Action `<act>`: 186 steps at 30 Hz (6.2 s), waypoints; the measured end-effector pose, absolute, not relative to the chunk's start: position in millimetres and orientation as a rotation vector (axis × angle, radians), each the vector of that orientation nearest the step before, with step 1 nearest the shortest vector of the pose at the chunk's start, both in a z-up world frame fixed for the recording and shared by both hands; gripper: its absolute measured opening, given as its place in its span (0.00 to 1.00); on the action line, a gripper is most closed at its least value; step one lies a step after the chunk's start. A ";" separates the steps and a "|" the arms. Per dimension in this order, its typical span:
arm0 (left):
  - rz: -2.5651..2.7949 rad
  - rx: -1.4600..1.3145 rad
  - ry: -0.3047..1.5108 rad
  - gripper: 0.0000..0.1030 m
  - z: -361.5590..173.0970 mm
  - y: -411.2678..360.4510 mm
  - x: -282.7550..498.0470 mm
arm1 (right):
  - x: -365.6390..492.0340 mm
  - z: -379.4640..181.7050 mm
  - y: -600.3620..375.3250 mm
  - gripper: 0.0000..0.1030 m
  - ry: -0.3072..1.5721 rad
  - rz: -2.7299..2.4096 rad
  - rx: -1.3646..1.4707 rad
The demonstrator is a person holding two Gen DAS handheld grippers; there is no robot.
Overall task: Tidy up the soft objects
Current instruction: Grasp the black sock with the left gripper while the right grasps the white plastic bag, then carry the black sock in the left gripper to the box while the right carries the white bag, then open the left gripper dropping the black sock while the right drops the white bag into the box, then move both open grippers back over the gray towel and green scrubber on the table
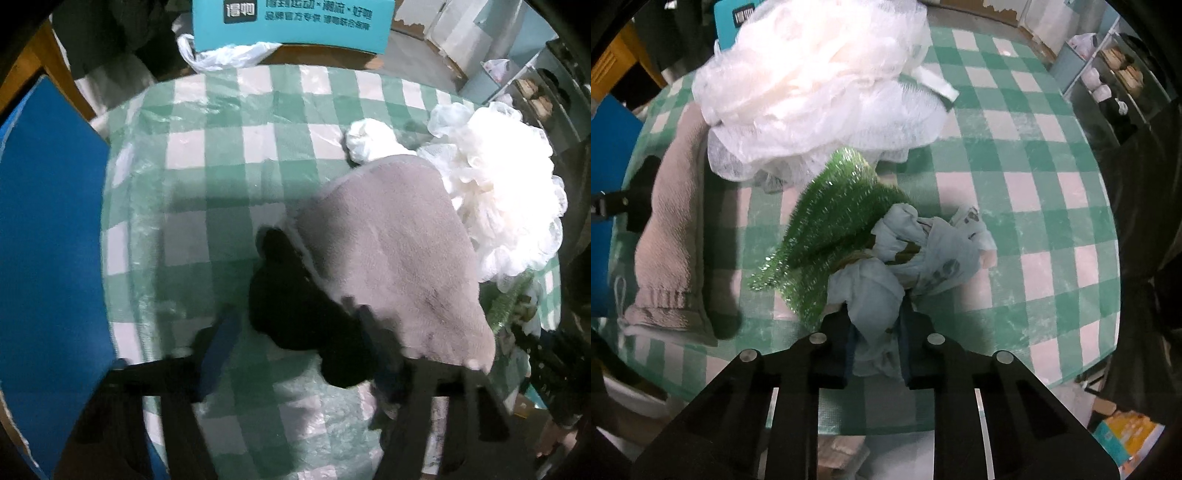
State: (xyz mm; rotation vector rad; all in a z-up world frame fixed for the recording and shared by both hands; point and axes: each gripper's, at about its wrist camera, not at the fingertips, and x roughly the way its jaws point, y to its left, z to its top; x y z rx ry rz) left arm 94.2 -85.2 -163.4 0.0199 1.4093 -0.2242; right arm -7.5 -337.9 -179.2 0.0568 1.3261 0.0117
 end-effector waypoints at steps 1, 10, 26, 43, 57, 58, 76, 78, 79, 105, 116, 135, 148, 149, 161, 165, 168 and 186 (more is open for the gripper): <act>-0.231 0.021 1.415 0.51 -164.1 -85.6 93.2 | -7.9 -175.0 -337.6 0.15 1.315 0.011 0.062; -0.264 0.140 1.344 0.46 -151.7 -92.7 75.4 | -3.3 -137.8 -337.6 0.15 1.226 0.045 0.088; -0.312 0.210 1.231 0.46 -105.0 -95.8 47.5 | -3.6 -98.9 -324.7 0.15 1.127 0.099 0.079; -0.304 0.271 1.144 0.46 -68.6 -82.0 23.5 | -0.9 -58.2 -285.1 0.15 1.048 0.197 0.045; -0.283 0.303 1.073 0.46 -44.9 -69.8 10.6 | -1.7 -36.7 -256.1 0.15 1.005 0.268 0.026; -0.283 0.305 1.068 0.46 -43.7 -68.6 9.8 | -1.7 -35.9 -253.2 0.15 1.004 0.274 0.023; -0.222 0.246 1.042 0.46 -30.5 -25.8 8.0 | 6.9 -24.8 -202.8 0.15 0.996 0.366 -0.012; -0.217 0.233 1.042 0.46 -30.0 -20.2 8.1 | 8.3 -24.1 -196.3 0.15 0.998 0.378 -0.014; -0.212 0.229 1.042 0.46 -29.7 -16.7 8.2 | 9.2 -23.8 -192.4 0.15 0.998 0.385 -0.017; -0.041 0.131 1.009 0.46 -19.3 71.5 15.1 | 30.2 -7.9 -97.6 0.15 0.966 0.529 -0.080; 0.017 0.091 1.031 0.46 -28.0 104.9 18.0 | 41.3 -12.4 -49.8 0.15 0.980 0.596 -0.120; 0.121 0.002 1.125 0.46 -61.8 164.6 22.5 | 55.3 -33.0 31.7 0.15 1.047 0.685 -0.184; 0.147 -0.027 1.148 0.50 -65.8 175.2 24.3 | 56.5 -43.7 51.1 0.21 1.074 0.693 -0.219; 0.147 -0.032 1.149 0.52 -65.7 176.1 24.3 | 56.3 -43.1 50.5 0.23 1.074 0.695 -0.218; 0.147 -0.078 1.133 0.77 -56.5 176.9 21.9 | 55.8 -31.3 37.3 0.64 1.045 0.639 -0.185; 0.139 -0.056 1.116 0.77 -49.9 170.5 20.7 | 53.1 -27.2 25.0 0.66 1.042 0.617 -0.174; 0.123 -0.039 1.108 0.78 -44.6 164.6 20.8 | 51.3 -24.6 14.3 0.67 1.032 0.587 -0.177; 0.057 0.018 1.058 0.85 -20.4 123.5 14.0 | 40.5 -16.6 -53.8 0.69 1.030 0.491 -0.099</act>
